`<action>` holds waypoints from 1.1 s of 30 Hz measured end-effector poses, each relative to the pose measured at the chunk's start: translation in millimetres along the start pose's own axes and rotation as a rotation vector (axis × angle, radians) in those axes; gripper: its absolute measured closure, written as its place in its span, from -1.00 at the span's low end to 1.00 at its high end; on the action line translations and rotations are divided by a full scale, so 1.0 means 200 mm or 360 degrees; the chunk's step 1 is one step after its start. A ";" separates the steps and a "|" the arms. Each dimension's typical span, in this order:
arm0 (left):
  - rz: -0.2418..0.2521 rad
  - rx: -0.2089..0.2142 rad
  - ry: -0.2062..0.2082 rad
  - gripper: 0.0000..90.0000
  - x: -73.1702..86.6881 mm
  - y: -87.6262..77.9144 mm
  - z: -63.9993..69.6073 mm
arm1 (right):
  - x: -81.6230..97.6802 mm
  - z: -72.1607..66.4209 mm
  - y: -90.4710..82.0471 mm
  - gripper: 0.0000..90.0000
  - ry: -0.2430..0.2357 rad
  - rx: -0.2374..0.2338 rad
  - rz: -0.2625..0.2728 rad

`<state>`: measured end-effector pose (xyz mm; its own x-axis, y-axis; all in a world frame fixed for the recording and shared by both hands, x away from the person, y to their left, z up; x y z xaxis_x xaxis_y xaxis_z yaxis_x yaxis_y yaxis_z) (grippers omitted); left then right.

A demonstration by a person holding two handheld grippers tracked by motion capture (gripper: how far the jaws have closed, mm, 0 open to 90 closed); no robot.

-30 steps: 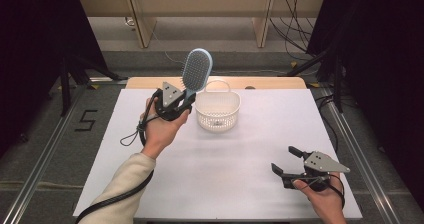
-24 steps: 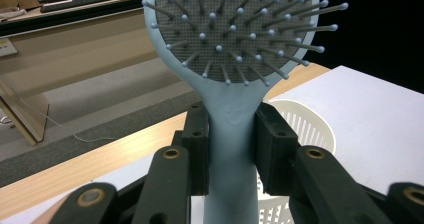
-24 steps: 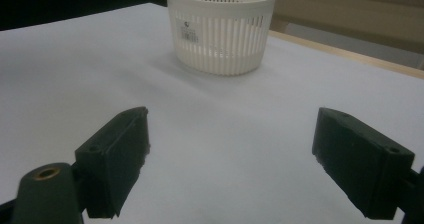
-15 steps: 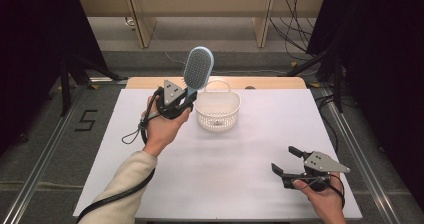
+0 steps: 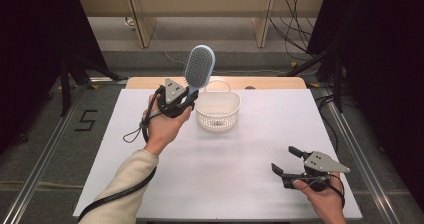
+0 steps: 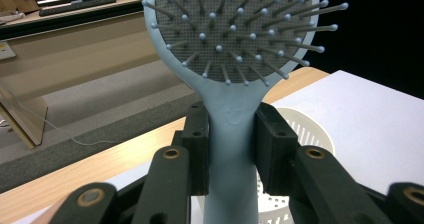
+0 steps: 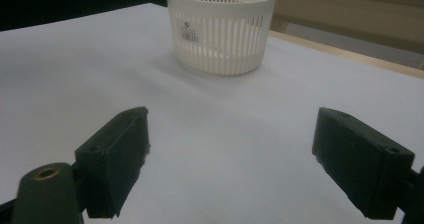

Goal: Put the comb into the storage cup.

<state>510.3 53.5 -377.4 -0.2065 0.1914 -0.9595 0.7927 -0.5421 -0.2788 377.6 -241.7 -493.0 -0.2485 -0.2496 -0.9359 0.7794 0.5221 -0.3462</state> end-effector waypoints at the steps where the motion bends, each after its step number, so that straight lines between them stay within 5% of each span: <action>1: 0.0000 0.0000 0.0000 0.55 0.00 0.00 0.00 | 0.00 0.00 0.00 -0.65 0.0000 0.0000 -0.0001; 33: 0.0012 0.0009 0.0027 0.55 -0.03 0.03 0.01 | 0.00 0.00 0.00 -0.65 0.0001 -0.0001 0.0002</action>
<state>515.2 46.5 -373.5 -0.1905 0.2012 -0.9608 0.7908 -0.5485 -0.2717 377.7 -241.7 -492.9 -0.2481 -0.2483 -0.9364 0.7792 0.5231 -0.3452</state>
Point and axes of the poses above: each handheld gripper's, and its own axes: y roughly forward along the jaws, x roughly out of its underside, z roughly to its right, the point moved 9 cm from there along y, roughly forward along the jaws, and after that the axes turned 6 degrees about x, right-handed, at the moved point
